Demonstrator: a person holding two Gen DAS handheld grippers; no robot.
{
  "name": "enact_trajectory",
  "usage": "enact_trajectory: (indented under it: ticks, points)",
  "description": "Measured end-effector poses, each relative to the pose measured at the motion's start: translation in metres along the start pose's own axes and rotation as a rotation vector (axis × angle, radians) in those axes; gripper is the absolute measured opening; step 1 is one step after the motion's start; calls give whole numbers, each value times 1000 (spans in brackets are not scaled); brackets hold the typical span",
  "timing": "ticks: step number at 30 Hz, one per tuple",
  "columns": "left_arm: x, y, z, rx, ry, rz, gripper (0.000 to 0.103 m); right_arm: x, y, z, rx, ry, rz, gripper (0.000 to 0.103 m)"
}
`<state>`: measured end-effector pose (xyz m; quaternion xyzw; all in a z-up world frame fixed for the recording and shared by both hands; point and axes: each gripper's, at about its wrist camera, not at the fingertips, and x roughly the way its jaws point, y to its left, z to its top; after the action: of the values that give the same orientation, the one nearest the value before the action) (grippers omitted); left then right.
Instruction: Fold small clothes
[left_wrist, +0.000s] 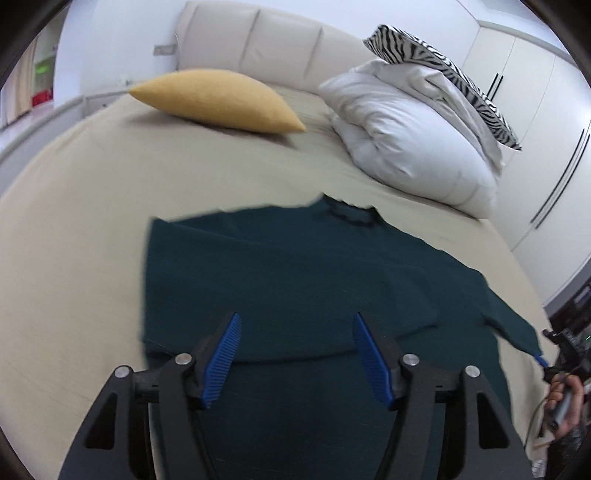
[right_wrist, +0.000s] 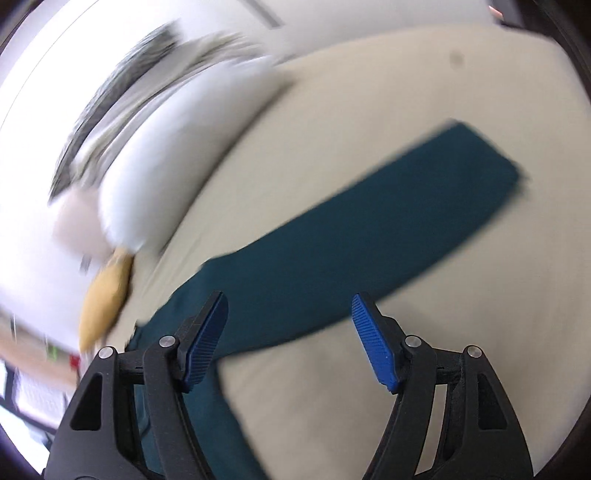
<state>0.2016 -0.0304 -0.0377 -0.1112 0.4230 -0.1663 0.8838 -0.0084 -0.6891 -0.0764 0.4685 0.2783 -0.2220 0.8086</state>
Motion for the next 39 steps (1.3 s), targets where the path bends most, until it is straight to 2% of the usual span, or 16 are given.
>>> enact_trajectory:
  ticks: [3, 5, 8, 12, 13, 15, 18, 20, 24, 26, 29, 31, 33, 36, 38, 39]
  points:
    - [17, -21, -14, -30, 61, -71, 66, -8, -57, 21, 177, -33, -14, 68]
    - [25, -30, -21, -46, 92, -101, 66, -5, -77, 31, 235, -31, 17, 64]
    - [33, -37, -26, -68, 121, -120, 66, 12, -88, 39, 288, -34, 38, 52]
    - [32, -33, -27, -99, 126, -130, 66, 31, -98, 58, 325, -47, 38, 24]
    - [31, -30, -26, -102, 125, -129, 66, 35, -96, 61, 317, -49, 25, 15]
    - [28, -25, -24, -107, 119, -124, 66, 38, -90, 72, 266, -48, -16, 8]
    - [27, -16, -19, -133, 113, -136, 66, 29, -51, 75, 118, -60, -22, 7]
    - [24, -10, -17, -153, 103, -145, 66, 26, -1, 66, -51, -51, -23, 7]
    - [17, 1, -11, -195, 80, -167, 66, 34, 128, 7, -416, 14, 56, 7]
    - [15, 6, -7, -220, 74, -188, 66, 42, 178, -29, -562, 36, 83, 7]
    - [14, 9, -3, -240, 67, -218, 66, 63, 252, -106, -770, 99, 133, 7]
    - [16, 9, -1, -248, 73, -235, 66, 79, 280, -153, -857, 133, 139, 7]
    - [21, 7, 0, -253, 85, -252, 66, 99, 295, -183, -888, 183, 145, 8]
    - [33, 2, 1, -259, 111, -267, 66, 124, 292, -236, -920, 263, 104, 11]
    - [42, -3, 2, -263, 128, -278, 66, 142, 284, -257, -906, 342, 79, 22]
    - [45, -6, 2, -259, 135, -283, 66, 135, 277, -271, -902, 360, 100, 31]
